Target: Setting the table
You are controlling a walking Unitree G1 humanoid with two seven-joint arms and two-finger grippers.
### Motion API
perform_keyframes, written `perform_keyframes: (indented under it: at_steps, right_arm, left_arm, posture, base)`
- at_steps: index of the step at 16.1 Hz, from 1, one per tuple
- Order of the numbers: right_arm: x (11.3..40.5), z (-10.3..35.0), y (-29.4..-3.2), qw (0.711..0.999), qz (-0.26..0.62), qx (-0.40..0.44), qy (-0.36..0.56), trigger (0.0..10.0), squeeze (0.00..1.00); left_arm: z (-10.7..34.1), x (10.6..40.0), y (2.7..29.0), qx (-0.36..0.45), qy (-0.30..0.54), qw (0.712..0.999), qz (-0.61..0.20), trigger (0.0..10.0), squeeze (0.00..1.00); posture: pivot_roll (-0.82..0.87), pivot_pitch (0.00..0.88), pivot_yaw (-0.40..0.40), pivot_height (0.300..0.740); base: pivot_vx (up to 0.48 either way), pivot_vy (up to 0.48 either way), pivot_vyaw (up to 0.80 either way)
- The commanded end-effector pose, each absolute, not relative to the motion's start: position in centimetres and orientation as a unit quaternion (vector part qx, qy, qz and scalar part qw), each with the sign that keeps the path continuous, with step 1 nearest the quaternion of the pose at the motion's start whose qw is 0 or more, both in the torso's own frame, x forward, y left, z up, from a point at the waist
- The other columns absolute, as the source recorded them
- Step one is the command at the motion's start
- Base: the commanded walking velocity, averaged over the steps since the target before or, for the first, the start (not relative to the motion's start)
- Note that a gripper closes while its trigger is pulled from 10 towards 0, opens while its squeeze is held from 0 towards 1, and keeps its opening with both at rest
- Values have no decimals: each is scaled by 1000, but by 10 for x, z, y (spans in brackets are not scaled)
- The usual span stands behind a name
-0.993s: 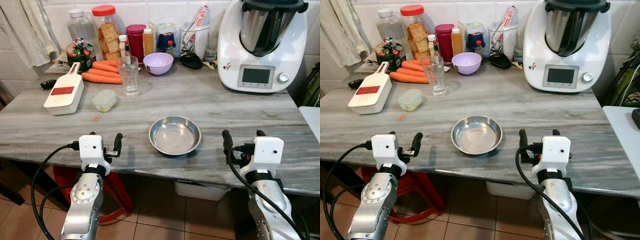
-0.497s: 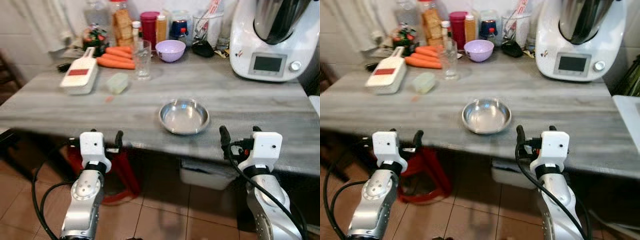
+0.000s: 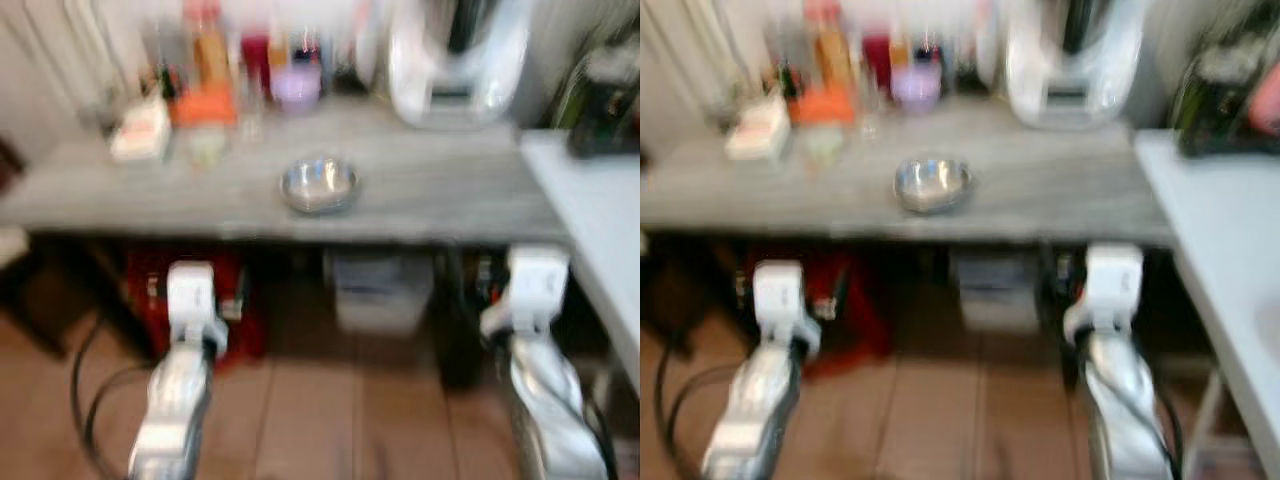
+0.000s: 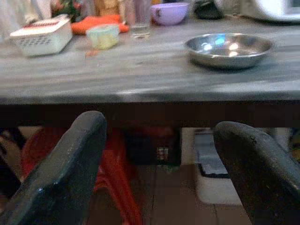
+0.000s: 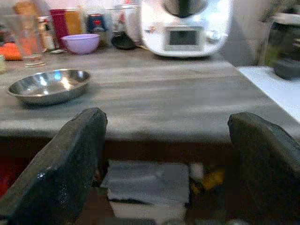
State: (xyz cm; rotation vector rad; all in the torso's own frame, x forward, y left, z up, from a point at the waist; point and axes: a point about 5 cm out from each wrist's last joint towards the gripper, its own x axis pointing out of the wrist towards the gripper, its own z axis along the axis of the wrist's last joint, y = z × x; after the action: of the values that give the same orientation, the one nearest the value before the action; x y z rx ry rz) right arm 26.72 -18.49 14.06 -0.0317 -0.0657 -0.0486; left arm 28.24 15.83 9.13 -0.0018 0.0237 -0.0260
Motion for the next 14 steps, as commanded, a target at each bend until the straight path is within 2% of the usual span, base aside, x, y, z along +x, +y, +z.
perform_keyframes:
  at_steps: [1, 5, 11, 14]
  right_arm:
    - [269, 141, -183, 999, -20, -9, -32, 10000, 0]
    - [270, 139, -181, 999, -19, -7, -30, 10000, 0]
    - [274, 141, -179, 999, -16, -17, -35, 10000, 0]
    - [275, 140, -180, 999, -18, -16, -31, 10000, 0]
  left_arm:
    - [96, 285, 162, 8, 4, 1000, -9, 10000, 0]
    - [97, 285, 163, 10, 0, 1000, -12, 10000, 0]
    - [103, 287, 157, 19, -24, 998, -55, 10000, 0]
    - [102, 287, 156, 16, -23, 998, -57, 10000, 0]
  posture:
    - [-83, 31, 61, 740]
    - [-79, 28, 63, 740]
    - [-77, 14, 68, 740]
    - [-77, 10, 64, 740]
  base:
    - [-349, 0, 0]
    - [-333, 0, 0]
    - [0, 0, 0]
    - [0, -288, 0]
